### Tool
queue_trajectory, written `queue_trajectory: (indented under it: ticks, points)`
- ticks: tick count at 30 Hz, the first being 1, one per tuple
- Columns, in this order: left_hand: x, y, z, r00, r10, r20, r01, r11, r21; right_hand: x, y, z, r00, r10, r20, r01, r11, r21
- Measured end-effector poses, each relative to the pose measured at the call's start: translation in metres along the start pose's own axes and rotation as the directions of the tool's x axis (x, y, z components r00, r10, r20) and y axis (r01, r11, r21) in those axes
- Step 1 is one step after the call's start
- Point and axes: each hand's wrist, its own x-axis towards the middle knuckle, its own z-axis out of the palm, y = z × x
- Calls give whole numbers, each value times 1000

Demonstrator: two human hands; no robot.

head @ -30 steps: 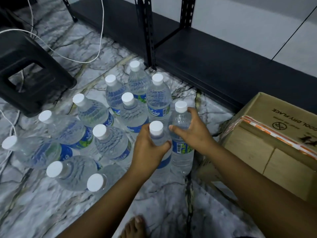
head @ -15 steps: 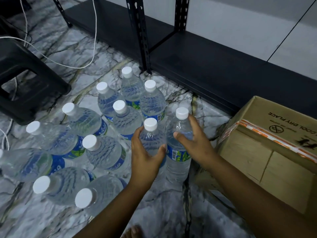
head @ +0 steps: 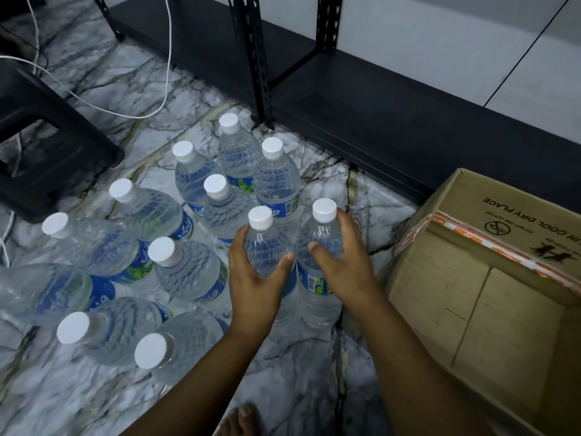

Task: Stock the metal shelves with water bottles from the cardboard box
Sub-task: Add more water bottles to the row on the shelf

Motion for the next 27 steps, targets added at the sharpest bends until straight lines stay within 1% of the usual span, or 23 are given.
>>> queue_trajectory:
  ticks: [3,8,12,14,17,21,25,27]
  points:
    - [0,4,0,1000,4,-9,-4,1000,2,-3,0,-1,999,-30,-17,30,1000,4]
    - [2,3,2,1000,-31,-1,31,999,-39,-14,2,4,984,-132,-123,134,991,8]
    - [4,2,4,999,-38,-13,37,998,-55,-8,10,3,984,-145,-106,146,989,3]
    - [4,3,2,999,-34,-10,34,997,-64,-5,11,2,979,-173,-105,171,985,-25]
    - [3,2,1,1000,-16,-7,16,998,-65,-6,13,1,968,-211,-138,201,976,-82]
    - [1,2,2,999,31,-20,-32,998,-45,-8,13,3,951,-234,-204,219,971,-96]
    - [-2,1,1,999,35,12,-34,998,-56,-10,13,4,945,-247,-215,231,968,-97]
    - [-5,-3,3,1000,13,4,-13,999,-47,-11,13,4,942,-264,-208,244,963,-115]
